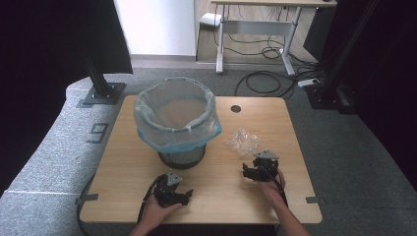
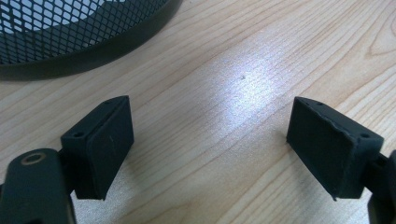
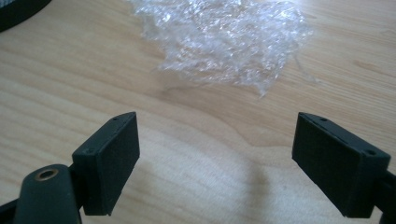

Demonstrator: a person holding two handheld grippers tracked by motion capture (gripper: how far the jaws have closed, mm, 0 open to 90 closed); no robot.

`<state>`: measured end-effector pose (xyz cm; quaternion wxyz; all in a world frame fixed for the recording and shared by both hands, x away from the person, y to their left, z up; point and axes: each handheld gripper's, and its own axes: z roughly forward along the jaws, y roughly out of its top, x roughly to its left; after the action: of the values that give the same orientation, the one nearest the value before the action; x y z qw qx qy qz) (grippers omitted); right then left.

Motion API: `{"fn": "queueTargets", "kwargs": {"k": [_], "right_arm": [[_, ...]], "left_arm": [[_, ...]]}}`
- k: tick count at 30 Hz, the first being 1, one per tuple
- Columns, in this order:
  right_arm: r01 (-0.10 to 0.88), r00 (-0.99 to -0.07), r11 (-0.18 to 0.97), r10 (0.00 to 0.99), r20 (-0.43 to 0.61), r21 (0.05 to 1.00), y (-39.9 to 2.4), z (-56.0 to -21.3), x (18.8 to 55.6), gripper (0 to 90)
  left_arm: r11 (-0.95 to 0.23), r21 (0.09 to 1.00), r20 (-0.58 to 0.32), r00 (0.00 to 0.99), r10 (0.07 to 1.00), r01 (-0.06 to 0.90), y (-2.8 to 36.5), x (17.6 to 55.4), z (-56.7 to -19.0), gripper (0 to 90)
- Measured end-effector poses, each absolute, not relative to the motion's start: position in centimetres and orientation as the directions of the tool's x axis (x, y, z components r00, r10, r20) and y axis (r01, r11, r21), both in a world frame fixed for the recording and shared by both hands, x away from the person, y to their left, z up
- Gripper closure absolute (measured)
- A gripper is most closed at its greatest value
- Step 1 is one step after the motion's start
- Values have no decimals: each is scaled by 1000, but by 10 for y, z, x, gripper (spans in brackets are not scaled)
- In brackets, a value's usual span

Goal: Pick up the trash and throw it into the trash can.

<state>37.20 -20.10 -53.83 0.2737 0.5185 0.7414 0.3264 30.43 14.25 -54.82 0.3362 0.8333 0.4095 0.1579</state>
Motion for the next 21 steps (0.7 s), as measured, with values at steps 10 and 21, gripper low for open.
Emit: {"fn": "queueTargets", "kwargs": {"k": [10, 21], "right_arm": [[575, -306, 241, 950, -67, 782, -202, -535, 389, 188], [556, -360, 253, 932, -44, 792, -194, -532, 400, 230]], "left_arm": [[-441, 690, -12, 618, 786, 575, 142, 304, -548, 147], [-445, 689, -10, 621, 784, 572, 140, 303, -548, 147]]}}
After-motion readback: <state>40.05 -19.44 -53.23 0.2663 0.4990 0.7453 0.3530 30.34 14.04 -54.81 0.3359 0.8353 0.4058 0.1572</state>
